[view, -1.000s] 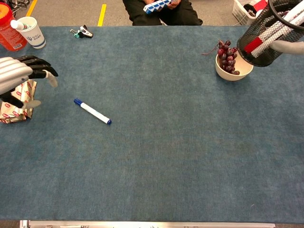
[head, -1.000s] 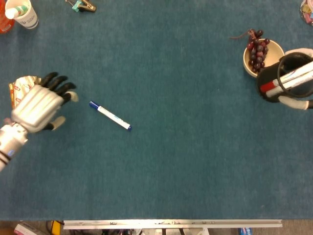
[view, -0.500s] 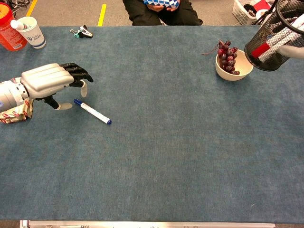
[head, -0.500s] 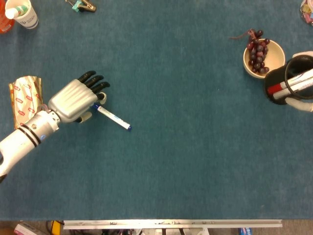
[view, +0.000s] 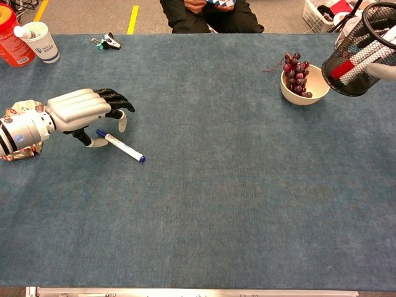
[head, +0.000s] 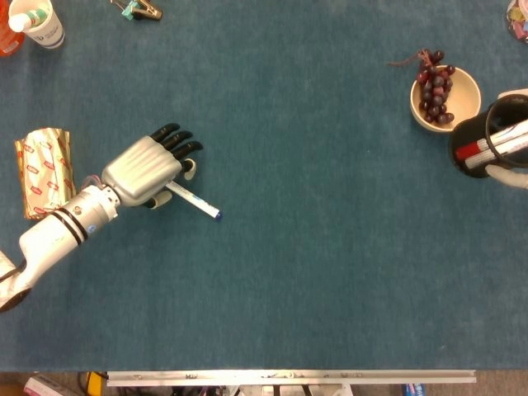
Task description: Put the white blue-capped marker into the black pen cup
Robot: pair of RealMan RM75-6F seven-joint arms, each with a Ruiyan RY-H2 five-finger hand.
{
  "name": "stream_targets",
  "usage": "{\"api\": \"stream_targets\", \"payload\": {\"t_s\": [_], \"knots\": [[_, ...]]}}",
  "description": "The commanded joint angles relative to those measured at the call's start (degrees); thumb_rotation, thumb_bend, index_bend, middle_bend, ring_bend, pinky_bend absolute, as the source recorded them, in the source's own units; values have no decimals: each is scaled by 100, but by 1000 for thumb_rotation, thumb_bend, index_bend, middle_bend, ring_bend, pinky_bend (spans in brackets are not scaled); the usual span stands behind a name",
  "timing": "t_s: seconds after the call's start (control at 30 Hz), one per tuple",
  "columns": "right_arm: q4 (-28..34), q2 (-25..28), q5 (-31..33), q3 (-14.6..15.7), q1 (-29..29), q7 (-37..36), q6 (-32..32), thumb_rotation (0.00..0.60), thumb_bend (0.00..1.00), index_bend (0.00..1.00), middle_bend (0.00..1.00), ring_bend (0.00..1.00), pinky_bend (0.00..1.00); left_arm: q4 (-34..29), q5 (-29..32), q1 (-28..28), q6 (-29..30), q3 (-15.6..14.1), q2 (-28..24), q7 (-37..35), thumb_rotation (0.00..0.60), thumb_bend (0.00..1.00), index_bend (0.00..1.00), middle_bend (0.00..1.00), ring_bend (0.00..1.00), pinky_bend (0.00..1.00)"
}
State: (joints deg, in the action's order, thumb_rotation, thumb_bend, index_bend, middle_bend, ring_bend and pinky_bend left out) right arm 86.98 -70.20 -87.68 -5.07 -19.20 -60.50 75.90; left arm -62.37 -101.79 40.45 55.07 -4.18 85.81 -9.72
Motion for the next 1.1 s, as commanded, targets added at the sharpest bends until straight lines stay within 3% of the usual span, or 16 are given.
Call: {"api": "stream_targets", "payload": {"t_s": [0.03, 0.47, 1.1], "knots": [[-36, 8, -5, 3, 20, -46, 9, 600, 347, 432, 434, 357, 358, -45, 15, 55, -34, -41, 57, 118, 600, 282, 412, 154, 97, 108], [-186, 25, -84, 43, 76, -295, 40, 600, 346, 432, 434, 357, 358, -506, 262, 59, -27, -63, 209, 526, 600, 282, 431, 153, 96, 108], [-318, 38, -37, 29, 169, -462, 93, 600, 347, 432, 434, 357, 358, -268, 499, 129, -168, -121, 551, 620, 600, 282, 482, 157, 96, 108]]}}
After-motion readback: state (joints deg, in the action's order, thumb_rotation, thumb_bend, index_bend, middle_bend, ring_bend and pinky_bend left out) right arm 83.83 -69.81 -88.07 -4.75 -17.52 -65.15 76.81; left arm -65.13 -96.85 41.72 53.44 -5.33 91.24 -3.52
